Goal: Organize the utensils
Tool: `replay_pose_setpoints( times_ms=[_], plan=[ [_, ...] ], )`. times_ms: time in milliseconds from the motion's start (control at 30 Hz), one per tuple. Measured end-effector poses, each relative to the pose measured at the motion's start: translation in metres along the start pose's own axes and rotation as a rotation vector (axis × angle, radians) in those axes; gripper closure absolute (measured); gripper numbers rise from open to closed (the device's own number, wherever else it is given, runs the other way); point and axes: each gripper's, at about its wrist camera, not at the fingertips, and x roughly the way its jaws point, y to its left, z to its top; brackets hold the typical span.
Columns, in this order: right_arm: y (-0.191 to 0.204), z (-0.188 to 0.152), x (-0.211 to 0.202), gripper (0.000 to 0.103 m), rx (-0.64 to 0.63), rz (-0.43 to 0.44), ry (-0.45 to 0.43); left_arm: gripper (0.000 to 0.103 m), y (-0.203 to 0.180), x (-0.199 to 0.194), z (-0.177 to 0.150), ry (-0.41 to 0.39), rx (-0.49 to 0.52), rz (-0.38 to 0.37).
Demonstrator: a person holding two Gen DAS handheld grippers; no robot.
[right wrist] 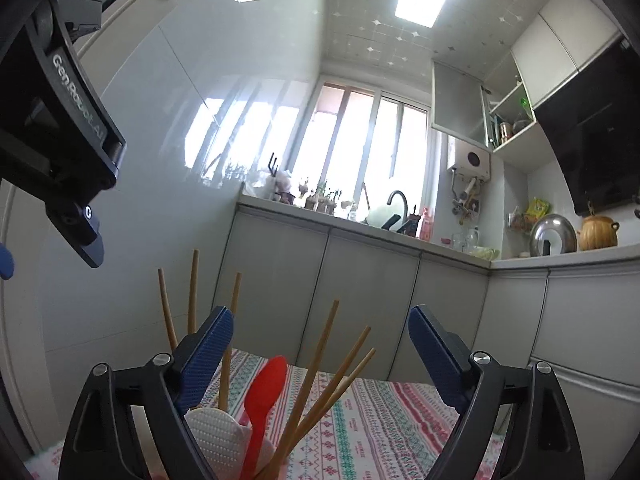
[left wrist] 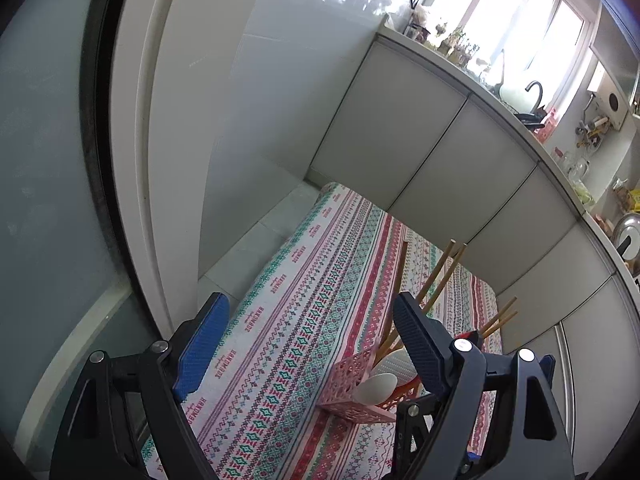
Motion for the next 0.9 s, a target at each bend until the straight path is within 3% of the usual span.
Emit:
replay_pose_setpoints(
  times_ms=[233, 433, 533, 700, 900],
  plan=[
    [-0.067, 0.03, -0.011, 0.012, 0.099, -0.007, 0.09, 0.017, -0.004, -0.012, 0.0, -0.009, 0.021, -0.011],
    [-0.139, 0.043, -0.042, 0.012, 0.241, 0.08, 0.369, 0.017, -0.014, -0.037, -0.029, 0.021, 0.132, 0.013],
    [-0.168, 0.059, -0.075, 0.012, 0.317, 0.178, 0.441, 0.017, -0.018, -0.068, -0.058, 0.013, 0.186, 0.068],
    [-0.205, 0.091, -0.119, 0.012, 0.342, 0.193, 0.526, 0.016, -0.044, -0.133, -0.091, -0.017, 0.324, 0.11],
    [-0.244, 0.143, -0.169, 0.012, 0.354, 0.251, 0.53, 0.011, -0.071, -0.22, -0.106, -0.104, 0.385, 0.101]
  ],
)
